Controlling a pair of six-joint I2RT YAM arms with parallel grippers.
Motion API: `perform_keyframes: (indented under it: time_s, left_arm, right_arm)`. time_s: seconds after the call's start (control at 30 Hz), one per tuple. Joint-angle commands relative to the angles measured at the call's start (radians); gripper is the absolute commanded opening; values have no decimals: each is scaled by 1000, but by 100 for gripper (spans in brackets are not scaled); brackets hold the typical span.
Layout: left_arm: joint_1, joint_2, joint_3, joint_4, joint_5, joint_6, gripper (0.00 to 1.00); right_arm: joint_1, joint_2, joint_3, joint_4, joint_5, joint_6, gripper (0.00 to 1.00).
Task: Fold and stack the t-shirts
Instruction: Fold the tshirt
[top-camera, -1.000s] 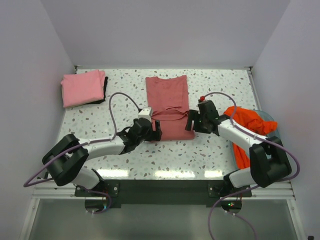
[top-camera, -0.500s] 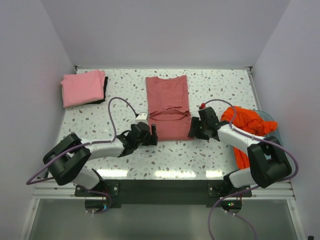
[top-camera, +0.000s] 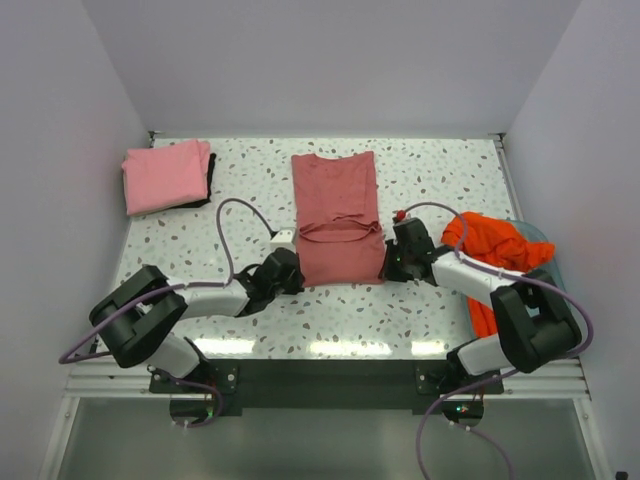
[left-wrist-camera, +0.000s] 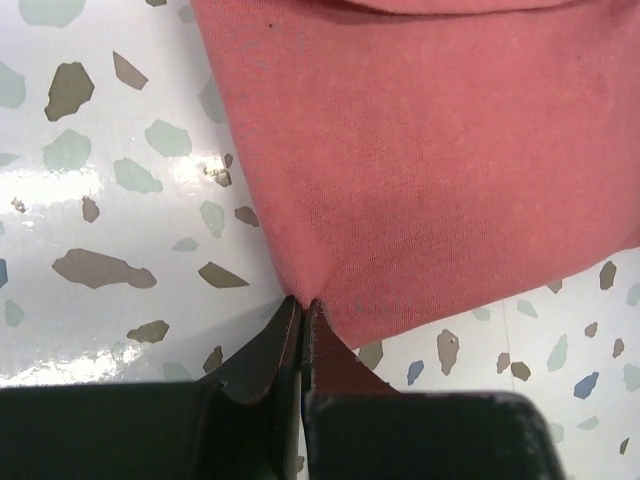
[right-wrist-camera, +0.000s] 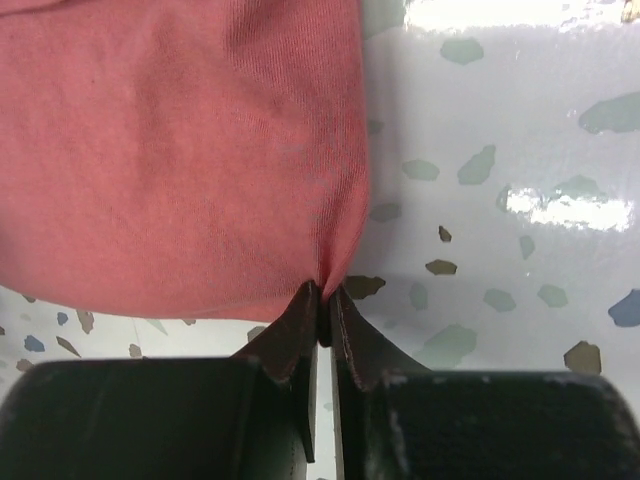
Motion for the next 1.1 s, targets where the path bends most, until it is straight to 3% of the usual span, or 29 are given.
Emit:
perform_keyframes:
  time_s: [0.0, 0.33, 0.73, 0.77, 0.8, 0.83, 0.9, 0.93, 1.07]
  left_arm:
    - [-16, -37, -32, -21, -2, 4, 0]
    - [-103, -298, -193, -166, 40, -52, 0]
    - [-392, -410, -198, -423, -90, -291, 1]
    - [-424, -419, -191, -445, -104, -311, 6]
    - [-442, -421, -182, -471, -145, -333, 31]
    - [-461, -422, -156, -532, -169, -376, 43]
    - [-519, -425, -104, -633, -250, -440, 67]
    - [-539, -424, -83, -664, -277, -459, 71]
    - [-626, -383, 32, -747, -383, -483, 80]
  right_arm:
    - [30, -60, -27, -77, 11, -11, 2]
    - [129, -368, -165, -283, 43, 69, 0]
    - [271, -637, -200, -503, 75, 198, 0]
    - [283, -649, -195, -512, 75, 201, 4]
    - [290, -654, -192, -522, 75, 204, 12]
    - [296, -658, -186, -538, 79, 206, 31]
    - [305, -674, -169, -532, 72, 207, 47]
    - [311, -677, -162, -534, 75, 204, 58]
    - [322, -638, -59, -532, 91, 170, 62]
